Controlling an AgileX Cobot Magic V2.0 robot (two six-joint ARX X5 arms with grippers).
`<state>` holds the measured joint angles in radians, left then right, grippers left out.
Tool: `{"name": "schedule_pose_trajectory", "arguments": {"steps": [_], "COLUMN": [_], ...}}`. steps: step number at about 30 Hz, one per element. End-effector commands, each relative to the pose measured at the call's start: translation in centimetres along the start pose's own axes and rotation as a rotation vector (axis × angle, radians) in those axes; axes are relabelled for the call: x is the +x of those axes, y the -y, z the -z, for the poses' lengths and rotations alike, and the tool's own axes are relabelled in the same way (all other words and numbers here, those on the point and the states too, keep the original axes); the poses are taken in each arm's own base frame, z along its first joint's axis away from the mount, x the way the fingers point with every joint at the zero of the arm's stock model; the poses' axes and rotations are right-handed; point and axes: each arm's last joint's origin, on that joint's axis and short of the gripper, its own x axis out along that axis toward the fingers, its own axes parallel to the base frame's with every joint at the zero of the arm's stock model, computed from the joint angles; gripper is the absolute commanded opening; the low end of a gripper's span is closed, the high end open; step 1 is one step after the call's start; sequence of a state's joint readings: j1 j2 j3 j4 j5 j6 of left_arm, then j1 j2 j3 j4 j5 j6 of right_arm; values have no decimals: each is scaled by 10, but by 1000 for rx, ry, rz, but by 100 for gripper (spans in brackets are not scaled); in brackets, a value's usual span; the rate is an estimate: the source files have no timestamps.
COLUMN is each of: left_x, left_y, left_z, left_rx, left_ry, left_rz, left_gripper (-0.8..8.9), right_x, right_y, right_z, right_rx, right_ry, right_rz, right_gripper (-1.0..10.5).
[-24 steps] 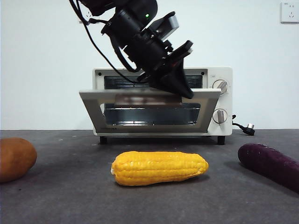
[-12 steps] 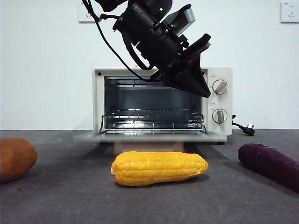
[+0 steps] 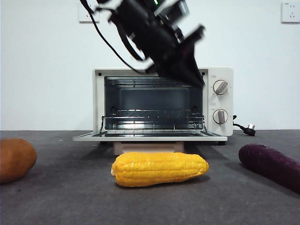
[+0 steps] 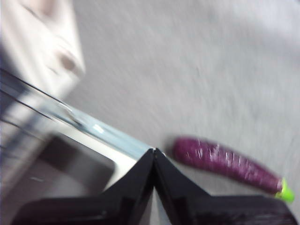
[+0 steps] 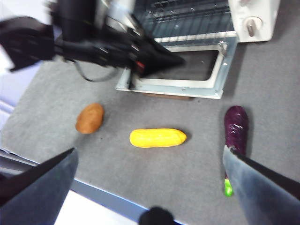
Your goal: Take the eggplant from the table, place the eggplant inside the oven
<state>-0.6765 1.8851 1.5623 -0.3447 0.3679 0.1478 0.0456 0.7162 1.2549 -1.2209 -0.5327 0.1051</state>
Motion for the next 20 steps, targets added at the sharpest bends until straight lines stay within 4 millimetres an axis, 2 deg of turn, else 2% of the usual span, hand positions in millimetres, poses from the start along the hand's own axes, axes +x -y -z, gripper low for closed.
{"name": "schedule_pose_trajectory", "arguments": {"steps": [1,3,8,13,20], "left_x": [-29,-49,-134,-214,-281], "left_y": [-2,-3,-5,-9,-7], "left_z": [-13,-20,-37,-33,-15], "left_rx": [-8,-5,-8,-72,-144], "left_ry": [66,100,212,284,308], "left_rz": [-32,-54,-204,-349,-486], "left_gripper": [-6,-6,-6,-6,-6], "right_x": [1,1,2,2,2], "right_y": [0,0,1,1,1], "right_z": [-1,-1,-2,-2,-3], "right_rx": [-12,-16,-14,-20,-24], "right_ry": [-7,-10,-13,-9,-7], "right_rz": [3,3,3,2,2], "right_gripper": [536,536,536,536,536]}}
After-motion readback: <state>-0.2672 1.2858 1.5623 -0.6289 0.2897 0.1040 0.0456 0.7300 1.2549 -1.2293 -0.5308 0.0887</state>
